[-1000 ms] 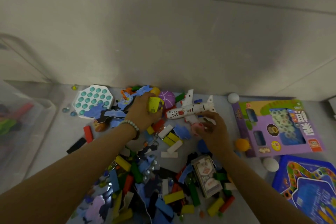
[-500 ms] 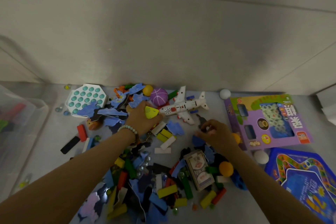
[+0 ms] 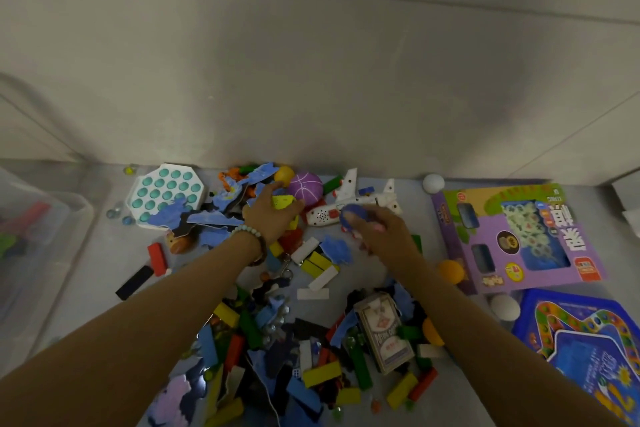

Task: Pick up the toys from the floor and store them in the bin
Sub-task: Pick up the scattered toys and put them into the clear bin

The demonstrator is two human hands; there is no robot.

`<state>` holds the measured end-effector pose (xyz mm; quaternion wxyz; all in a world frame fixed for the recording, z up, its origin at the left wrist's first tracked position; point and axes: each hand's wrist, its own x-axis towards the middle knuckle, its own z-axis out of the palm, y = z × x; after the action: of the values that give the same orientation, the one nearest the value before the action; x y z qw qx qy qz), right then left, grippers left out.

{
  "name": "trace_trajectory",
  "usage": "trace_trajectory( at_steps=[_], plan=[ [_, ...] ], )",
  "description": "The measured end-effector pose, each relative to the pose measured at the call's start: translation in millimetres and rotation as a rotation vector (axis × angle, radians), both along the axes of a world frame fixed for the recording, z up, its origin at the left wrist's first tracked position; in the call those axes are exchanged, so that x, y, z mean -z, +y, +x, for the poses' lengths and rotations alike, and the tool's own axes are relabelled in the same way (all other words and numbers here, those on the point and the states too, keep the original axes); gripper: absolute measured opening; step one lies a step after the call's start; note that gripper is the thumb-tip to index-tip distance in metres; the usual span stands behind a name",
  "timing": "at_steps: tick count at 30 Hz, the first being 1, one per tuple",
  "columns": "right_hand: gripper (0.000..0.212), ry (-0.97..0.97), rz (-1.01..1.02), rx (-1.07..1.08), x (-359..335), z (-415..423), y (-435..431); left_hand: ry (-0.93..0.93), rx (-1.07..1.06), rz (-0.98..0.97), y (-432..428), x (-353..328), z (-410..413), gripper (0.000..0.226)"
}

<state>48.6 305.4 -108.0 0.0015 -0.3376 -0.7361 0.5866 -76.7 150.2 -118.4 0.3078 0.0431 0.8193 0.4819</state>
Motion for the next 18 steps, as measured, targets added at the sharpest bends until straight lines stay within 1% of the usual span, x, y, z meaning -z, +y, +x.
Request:
trace_trajectory(
  at_steps=[2,4,6,9,13,15,18],
  plan=[
    [0.021,0.081,-0.095,0.057,-5,-21,-7,-0.072,-0.006,0.035,-1,3,-5,0.058],
    [0.028,0.081,-0.153,0.086,-6,-40,-12,-0.134,-0.009,0.055,-1,6,-9,0.057],
    [0.035,0.048,-0.165,0.100,-4,-53,-17,-0.180,-0.010,0.075,-2,7,-12,0.056],
    [0.037,0.003,-0.152,0.107,2,-63,-19,-0.230,0.014,0.098,-2,10,-16,0.056],
    [0.043,-0.037,-0.129,0.091,5,-69,-23,-0.373,-0.023,0.162,1,4,-17,0.053],
    [0.042,-0.048,-0.141,0.107,1,-70,-24,-0.383,-0.046,0.204,1,1,-16,0.051],
    [0.040,-0.041,-0.195,0.130,-6,-67,-24,-0.304,-0.099,0.257,-2,-7,-16,0.045]
  ],
)
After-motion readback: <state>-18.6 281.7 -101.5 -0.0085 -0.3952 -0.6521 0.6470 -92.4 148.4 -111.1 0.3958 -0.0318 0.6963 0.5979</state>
